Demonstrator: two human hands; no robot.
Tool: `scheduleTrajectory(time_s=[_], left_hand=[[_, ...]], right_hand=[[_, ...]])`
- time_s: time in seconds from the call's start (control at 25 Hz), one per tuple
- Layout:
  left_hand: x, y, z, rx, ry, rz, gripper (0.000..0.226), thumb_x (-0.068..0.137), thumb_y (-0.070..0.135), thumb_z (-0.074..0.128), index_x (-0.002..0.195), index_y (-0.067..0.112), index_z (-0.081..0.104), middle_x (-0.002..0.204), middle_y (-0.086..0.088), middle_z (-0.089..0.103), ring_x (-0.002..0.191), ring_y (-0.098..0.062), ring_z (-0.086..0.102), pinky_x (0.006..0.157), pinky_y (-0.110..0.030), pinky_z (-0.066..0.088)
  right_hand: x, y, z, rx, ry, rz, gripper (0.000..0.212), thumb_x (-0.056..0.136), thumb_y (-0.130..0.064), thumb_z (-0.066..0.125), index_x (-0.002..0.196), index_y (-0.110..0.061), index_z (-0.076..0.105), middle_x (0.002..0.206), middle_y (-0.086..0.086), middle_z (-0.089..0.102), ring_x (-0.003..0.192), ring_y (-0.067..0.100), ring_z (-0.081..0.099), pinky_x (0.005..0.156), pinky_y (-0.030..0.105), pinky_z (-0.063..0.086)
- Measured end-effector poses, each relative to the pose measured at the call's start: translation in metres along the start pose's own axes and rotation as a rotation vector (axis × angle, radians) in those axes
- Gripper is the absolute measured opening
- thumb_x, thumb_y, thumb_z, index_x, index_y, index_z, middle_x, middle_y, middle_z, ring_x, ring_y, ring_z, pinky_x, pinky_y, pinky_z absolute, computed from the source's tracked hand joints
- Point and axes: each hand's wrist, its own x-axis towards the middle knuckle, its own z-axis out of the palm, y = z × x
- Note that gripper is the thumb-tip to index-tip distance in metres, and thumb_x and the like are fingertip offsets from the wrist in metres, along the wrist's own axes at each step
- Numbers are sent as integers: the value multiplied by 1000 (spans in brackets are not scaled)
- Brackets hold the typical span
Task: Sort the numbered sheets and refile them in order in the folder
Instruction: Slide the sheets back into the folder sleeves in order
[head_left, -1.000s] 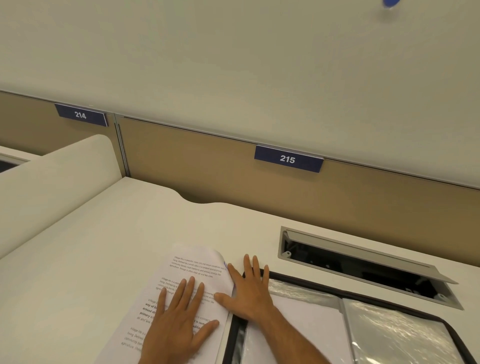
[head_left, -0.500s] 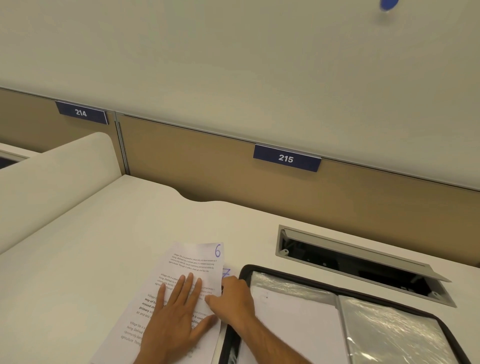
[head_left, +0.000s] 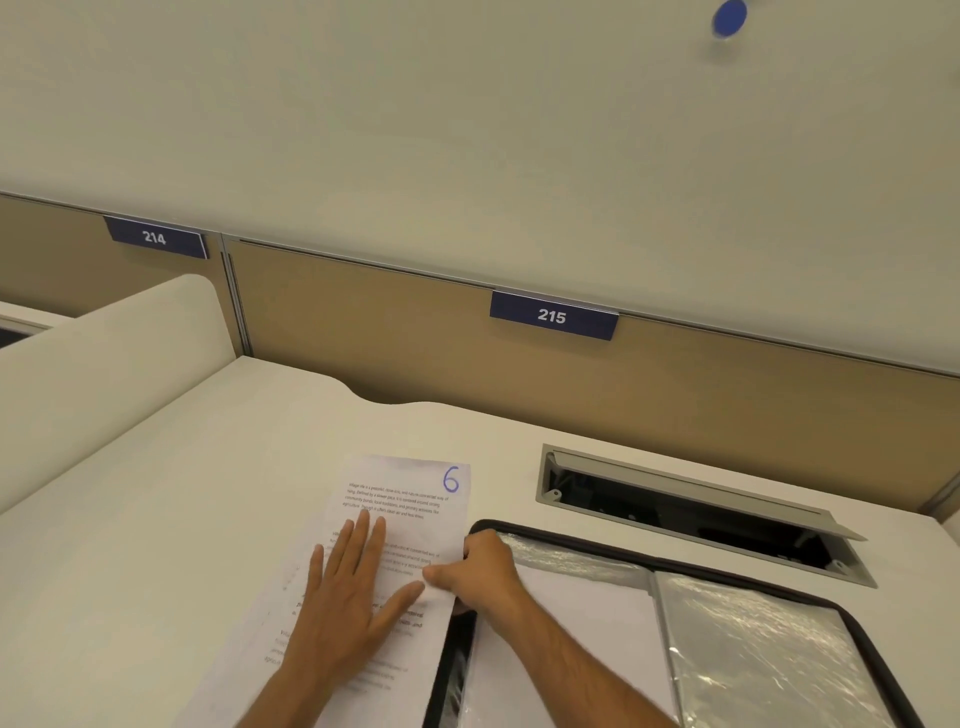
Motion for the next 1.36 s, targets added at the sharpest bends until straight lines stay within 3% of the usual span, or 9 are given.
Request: scheduleTrajectory(time_s=[0.12, 0.24, 0.36, 0.44, 0.56, 0.68, 1.04, 1.24, 1.36], left_hand=[[7, 20, -17, -212, 135, -81, 104, 76, 90, 14, 159, 28, -2, 164, 12, -10, 153, -10, -8, 122, -36, -6], [7, 47, -27, -456, 141, -140, 102, 77, 84, 38, 159, 28, 14, 164, 8, 18, 149, -17, 21, 121, -42, 22], [-1, 80, -28, -678, 89, -159, 95, 80, 62, 70, 156, 28, 23, 149, 4, 44, 117, -17, 56, 92, -35, 50], [-7, 102, -25, -773, 85, -229, 93, 81, 39, 80, 155, 27, 25, 140, 6, 51, 98, -13, 62, 75, -26, 51], [-17, 135, -15, -977, -32, -365, 85, 80, 21, 84, 150, 21, 36, 105, 17, 70, 86, -18, 70, 77, -36, 55], [-30, 167, -4, -1101, -128, -368, 73, 82, 4, 78, 144, 18, 43, 78, 1, 76, 72, -20, 74, 69, -32, 55], [-42, 254, 30, -1078, -88, -308, 65, 85, 10, 77, 138, 31, 45, 74, 3, 75, 69, -16, 72, 71, -33, 58], [-29, 282, 46, -1007, -113, -245, 36, 91, 23, 72, 118, 37, 53, 80, 7, 76, 75, -8, 72, 70, -22, 55], [-9, 297, 59, -856, -120, -162, 19, 95, 24, 66, 109, 36, 61, 99, 8, 74, 85, -5, 68, 69, -11, 48]], right_hand=[[-22, 2, -42, 102, -73, -5, 23, 82, -9, 79, 105, -12, 75, 96, -1, 78, 85, 16, 76, 71, 34, 63], [-45, 15, -88, 101, -99, 3, 24, 86, -10, 77, 109, -14, 73, 100, -3, 78, 88, 16, 76, 74, 33, 63], [-70, 36, -134, 96, -86, 43, 27, 86, -11, 77, 112, -14, 70, 102, -2, 78, 91, 18, 76, 81, 38, 63], [-86, 52, -163, 100, -79, 61, 27, 86, -10, 76, 113, -11, 71, 103, 1, 78, 93, 21, 76, 85, 42, 62], [-109, 77, -198, 122, -64, 88, 27, 87, -9, 75, 114, -10, 72, 106, 4, 77, 96, 24, 75, 88, 45, 60], [-128, 100, -223, 168, -23, 125, 28, 87, -7, 74, 115, -9, 71, 106, 5, 77, 97, 26, 75, 88, 45, 60], [-163, 152, -260, 362, 123, 152, 31, 82, -7, 79, 112, -8, 71, 103, 8, 78, 94, 27, 75, 91, 48, 58], [-163, 171, -297, 393, 184, 45, 93, 29, -46, 100, 110, -8, 74, 106, 11, 77, 98, 31, 74, 89, 47, 58], [-163, 175, -334, 458, 295, -6, 67, 57, -28, 94, 113, 1, 72, 104, 17, 76, 96, 36, 74, 91, 54, 57]])
